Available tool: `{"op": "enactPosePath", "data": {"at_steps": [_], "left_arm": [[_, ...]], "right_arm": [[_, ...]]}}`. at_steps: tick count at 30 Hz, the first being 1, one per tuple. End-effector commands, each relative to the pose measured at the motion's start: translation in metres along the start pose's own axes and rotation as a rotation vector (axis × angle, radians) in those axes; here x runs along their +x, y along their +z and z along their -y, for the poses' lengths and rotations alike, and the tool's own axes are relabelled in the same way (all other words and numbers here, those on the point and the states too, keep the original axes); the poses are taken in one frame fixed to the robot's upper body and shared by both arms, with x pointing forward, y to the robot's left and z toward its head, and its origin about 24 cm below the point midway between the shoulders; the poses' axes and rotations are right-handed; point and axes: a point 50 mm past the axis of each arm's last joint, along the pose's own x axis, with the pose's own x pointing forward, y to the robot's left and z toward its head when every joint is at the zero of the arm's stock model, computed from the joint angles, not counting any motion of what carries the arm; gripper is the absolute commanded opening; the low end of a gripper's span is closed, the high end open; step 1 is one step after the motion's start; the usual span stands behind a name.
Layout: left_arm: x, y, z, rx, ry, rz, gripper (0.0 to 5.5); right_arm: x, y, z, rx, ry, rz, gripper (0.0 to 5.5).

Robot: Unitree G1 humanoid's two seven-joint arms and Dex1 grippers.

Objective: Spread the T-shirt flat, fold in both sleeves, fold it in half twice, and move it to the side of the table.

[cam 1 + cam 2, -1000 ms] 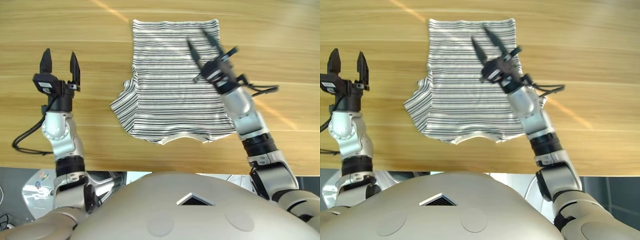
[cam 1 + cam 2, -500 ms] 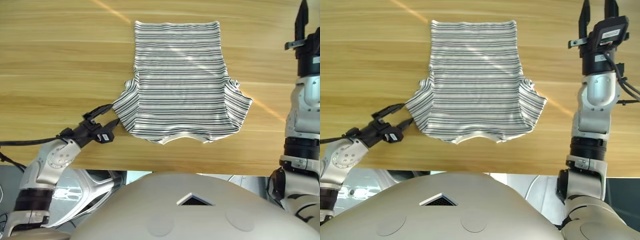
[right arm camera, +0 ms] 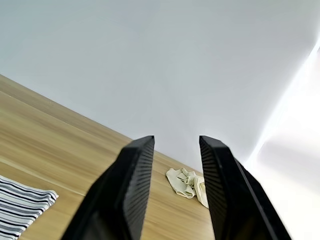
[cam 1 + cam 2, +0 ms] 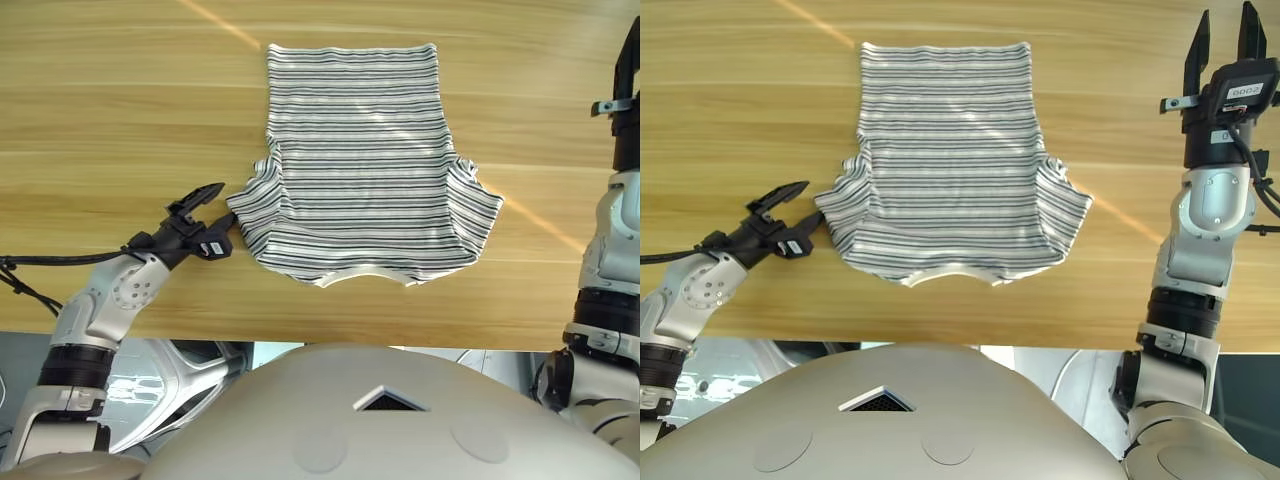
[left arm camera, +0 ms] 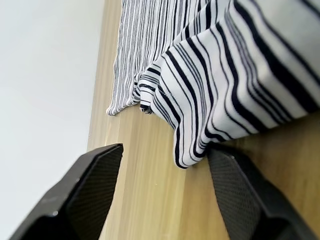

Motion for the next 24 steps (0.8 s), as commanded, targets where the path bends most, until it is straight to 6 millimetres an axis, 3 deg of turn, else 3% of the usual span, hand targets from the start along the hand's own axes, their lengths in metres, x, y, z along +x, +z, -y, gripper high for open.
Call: {"op": "enactPosePath", "data": {"at_steps": [1,3,11,14,24], "left_arm": [[0.001,-0.001,0.047,-0.015,-0.241,-0.039,3.12],[0.008,-0.002,0.049,0.004,-0.259,-0.035,3.12],[0.015,-0.005,0.055,-0.008,-0.300,-0.037,1.67],[0.014,-0.012,0.057,-0.022,-0.301,-0.075,1.46],[0.014,-0.003,0.064,-0.063,-0.303,-0.040,0.75]], "right_arm": [[0.001,0.000,0.000,0.000,-0.017,0.003,1.66],[0.001,-0.001,-0.001,0.004,-0.021,0.000,1.66],[-0.004,-0.004,-0.003,0.025,-0.032,-0.009,1.66],[-0.005,-0.006,-0.005,0.032,-0.034,-0.014,1.66],[-0.008,-0.012,-0.005,0.044,-0.041,-0.032,1.66]]}}
